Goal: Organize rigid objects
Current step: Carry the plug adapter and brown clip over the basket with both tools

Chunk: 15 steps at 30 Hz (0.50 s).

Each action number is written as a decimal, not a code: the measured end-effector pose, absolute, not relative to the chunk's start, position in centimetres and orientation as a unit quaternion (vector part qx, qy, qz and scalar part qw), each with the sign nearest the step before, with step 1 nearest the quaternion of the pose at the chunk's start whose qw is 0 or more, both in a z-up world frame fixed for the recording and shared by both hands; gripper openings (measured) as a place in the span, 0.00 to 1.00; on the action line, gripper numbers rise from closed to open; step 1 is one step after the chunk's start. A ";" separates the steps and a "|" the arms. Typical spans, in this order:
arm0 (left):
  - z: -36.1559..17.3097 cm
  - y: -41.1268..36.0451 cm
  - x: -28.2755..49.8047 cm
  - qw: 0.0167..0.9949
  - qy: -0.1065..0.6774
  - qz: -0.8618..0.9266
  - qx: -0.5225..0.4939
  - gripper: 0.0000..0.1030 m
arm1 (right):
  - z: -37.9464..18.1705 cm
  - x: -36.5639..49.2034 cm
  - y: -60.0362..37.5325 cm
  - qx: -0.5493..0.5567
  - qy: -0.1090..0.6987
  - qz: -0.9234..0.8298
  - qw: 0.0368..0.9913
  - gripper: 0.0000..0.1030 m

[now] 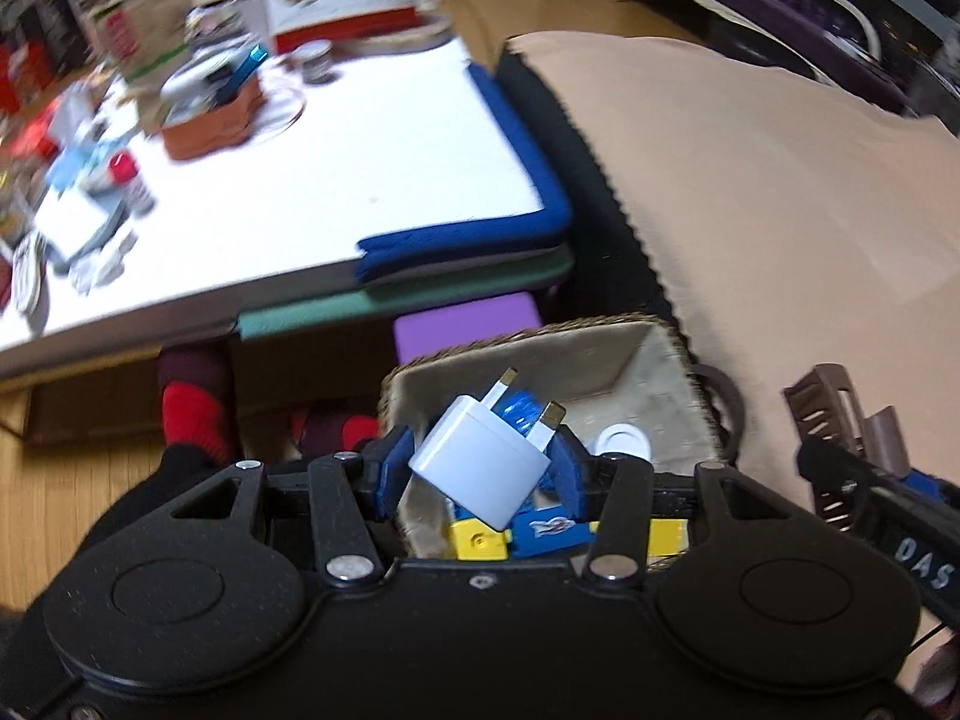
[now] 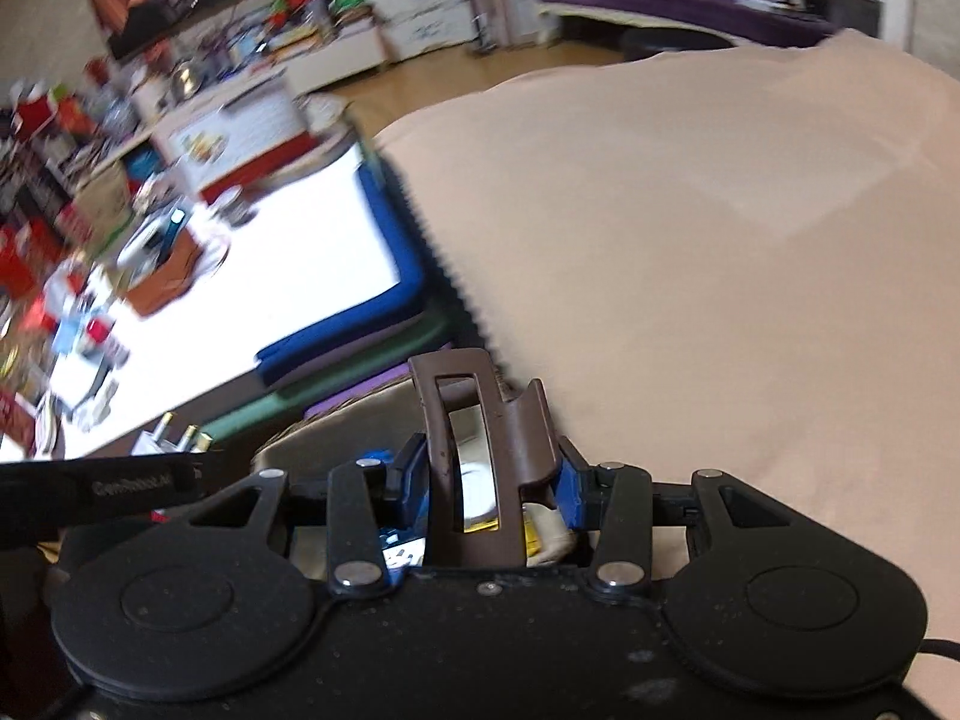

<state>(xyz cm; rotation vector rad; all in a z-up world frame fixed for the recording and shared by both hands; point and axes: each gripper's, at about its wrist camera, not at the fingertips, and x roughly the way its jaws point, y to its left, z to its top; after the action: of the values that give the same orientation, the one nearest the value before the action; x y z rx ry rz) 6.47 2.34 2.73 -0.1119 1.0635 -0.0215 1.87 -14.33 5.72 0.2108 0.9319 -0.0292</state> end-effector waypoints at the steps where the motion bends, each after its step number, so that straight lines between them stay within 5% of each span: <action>1: 2.4 2.6 6.6 0.859 0.509 -0.009 -0.059 0.46 | 5.5 2.1 -13.4 0.096 0.453 -0.009 0.886 0.41; 15: -0.6 4.2 7.1 0.836 0.543 -0.004 -0.080 0.46 | 2.5 4.2 -12.9 0.069 0.489 -0.026 0.869 0.41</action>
<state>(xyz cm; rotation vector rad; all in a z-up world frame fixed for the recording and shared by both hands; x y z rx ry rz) 7.12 4.17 -0.58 -0.1683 1.1497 -0.0092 4.20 -12.89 2.47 0.1444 1.0236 -0.0546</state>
